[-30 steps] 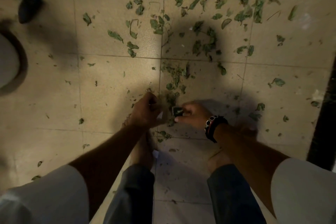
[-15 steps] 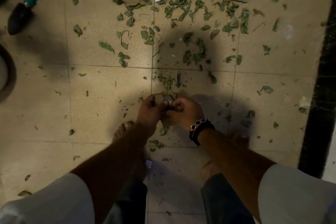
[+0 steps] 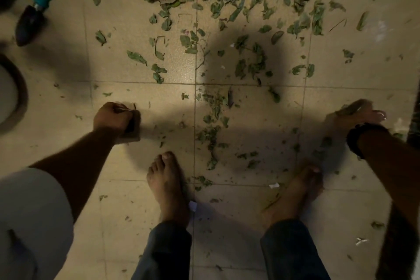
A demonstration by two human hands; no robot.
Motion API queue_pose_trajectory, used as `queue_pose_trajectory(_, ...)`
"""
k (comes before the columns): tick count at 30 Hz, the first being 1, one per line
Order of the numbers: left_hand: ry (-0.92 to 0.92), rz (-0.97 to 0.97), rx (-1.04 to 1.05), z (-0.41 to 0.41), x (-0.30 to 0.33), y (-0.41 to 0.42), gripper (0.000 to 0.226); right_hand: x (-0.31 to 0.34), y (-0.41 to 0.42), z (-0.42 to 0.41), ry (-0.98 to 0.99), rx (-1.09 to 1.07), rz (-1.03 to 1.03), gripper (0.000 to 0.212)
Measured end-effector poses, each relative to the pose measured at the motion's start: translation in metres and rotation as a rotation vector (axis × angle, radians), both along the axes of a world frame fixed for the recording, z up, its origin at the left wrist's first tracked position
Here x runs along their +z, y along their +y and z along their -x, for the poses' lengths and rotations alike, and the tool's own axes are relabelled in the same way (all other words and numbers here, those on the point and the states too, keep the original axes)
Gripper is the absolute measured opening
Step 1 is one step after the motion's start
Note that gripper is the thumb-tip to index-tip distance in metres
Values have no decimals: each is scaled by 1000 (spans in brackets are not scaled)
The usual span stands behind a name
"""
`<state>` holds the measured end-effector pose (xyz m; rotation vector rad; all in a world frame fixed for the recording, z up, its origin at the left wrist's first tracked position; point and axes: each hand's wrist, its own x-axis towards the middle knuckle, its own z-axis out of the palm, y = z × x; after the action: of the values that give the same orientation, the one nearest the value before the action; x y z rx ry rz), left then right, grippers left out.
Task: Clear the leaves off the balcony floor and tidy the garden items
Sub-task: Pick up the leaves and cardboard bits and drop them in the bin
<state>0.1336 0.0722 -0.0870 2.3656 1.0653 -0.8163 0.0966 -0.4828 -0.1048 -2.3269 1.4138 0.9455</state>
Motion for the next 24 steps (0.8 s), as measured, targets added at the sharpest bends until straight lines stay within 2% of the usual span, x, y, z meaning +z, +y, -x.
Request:
queue_pose_trajectory(3,60,-77,-4,-12,-7,-3,76,-10,15,-7,-94,60,35,46)
queue_pose_trajectory(4,76,-151,-96,-17,-10,-7,85,-13,30,-8,-143,123,38,38)
queue_pose_trajectory(6,64,-331,-315,-32,-7,-27,86,-6,71,-11,-246,268,53,30)
queue_pose_trajectory(9,-4,-457,-491,-63,-8,-54,94,-7,121,-10,-356,523,-161,46)
queue_pose_trajectory(12,-17,-354,-607,-80,-16,-70,108,-8,147,-21,-353,744,-444,59)
queue_pose_trajectory(14,-28,-210,-588,-82,-18,-87,95,-10,147,-44,-424,686,-348,58)
queue_pose_trajectory(16,-85,-73,-601,-82,-20,-104,67,-11,136,-69,-446,455,-127,52)
queue_pose_trajectory(17,-92,-15,-661,-82,-21,-108,55,-12,131,-83,-444,316,-43,47)
queue_pose_trajectory(19,-91,136,-826,-83,-21,-107,52,-13,128,-106,-369,171,18,47)
queue_pose_trajectory(21,-159,232,-862,-87,-15,-97,55,-15,138,-125,-219,285,-44,60)
queue_pose_trajectory(22,-226,222,-784,-91,-12,-90,53,-14,147,-133,-177,406,-104,65)
queue_pose_trajectory(24,-308,24,-578,-100,-9,-72,54,-15,175,-139,-188,718,-229,67)
